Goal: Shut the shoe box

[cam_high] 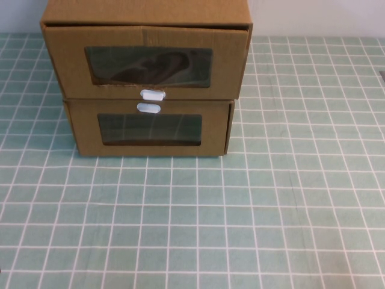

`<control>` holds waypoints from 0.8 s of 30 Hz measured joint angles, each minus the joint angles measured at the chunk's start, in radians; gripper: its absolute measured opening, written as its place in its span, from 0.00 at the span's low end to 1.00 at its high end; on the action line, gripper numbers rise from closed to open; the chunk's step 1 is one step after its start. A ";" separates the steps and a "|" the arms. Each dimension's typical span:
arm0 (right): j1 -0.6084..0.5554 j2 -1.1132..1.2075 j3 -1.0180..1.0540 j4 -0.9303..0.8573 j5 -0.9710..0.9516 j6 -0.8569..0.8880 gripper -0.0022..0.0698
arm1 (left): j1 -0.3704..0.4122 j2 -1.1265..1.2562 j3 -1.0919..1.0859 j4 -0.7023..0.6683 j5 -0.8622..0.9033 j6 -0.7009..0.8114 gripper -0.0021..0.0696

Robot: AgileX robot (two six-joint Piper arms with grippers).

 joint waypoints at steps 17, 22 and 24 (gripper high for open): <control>-0.004 -0.011 0.002 -0.010 0.166 -0.003 0.01 | 0.000 0.000 0.000 0.000 0.000 0.000 0.02; -0.004 -0.011 0.002 -0.010 0.166 -0.003 0.01 | 0.000 0.000 0.000 0.000 0.000 0.000 0.02; -0.004 -0.011 0.002 -0.010 0.166 -0.003 0.01 | 0.000 0.000 0.000 0.000 0.000 0.000 0.02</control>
